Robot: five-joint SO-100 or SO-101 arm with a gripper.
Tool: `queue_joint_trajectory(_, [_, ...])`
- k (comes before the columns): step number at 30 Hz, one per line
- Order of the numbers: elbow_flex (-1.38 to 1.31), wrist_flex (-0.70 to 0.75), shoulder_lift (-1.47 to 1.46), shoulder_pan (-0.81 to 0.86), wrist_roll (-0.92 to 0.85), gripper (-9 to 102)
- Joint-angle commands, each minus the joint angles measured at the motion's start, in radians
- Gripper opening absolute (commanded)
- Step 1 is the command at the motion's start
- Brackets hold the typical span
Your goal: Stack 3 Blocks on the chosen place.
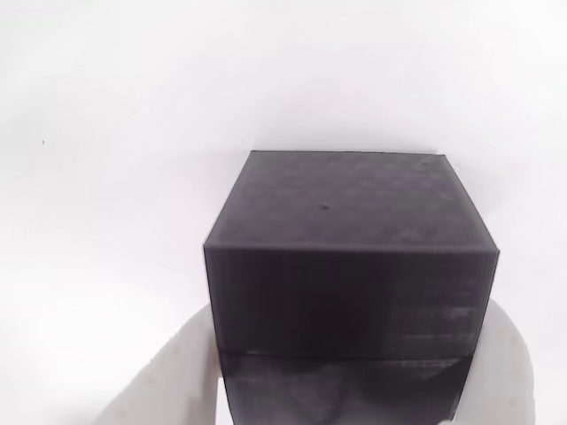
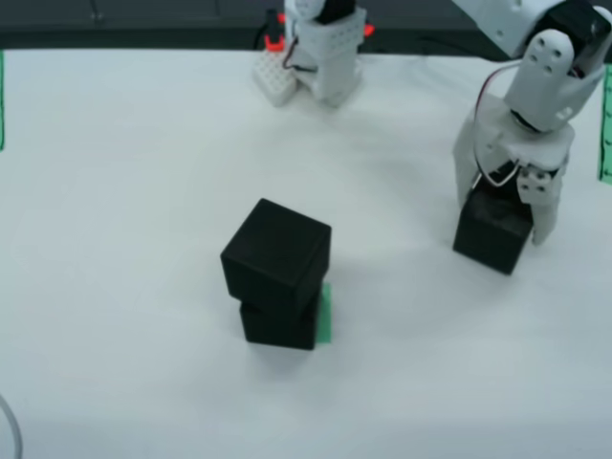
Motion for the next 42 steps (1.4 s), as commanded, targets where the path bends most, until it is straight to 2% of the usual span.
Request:
queue_joint_trajectory(1, [0.002, -0.014, 0.049, -0.005, 0.005, 22])
queue_joint_trajectory(14, [0.141, -0.049, 0.368, 0.055, -0.069, 22])
queue_joint_trajectory(21, [0.42, -0.181, 0.718, 0.12, -0.436, 22])
queue_joint_trajectory(29, [0.581, -0.387, 1.055, 0.354, -0.792, 22])
queue_joint_trajectory(42, [0.77, -0.617, 1.295, 0.571, -1.019, 22])
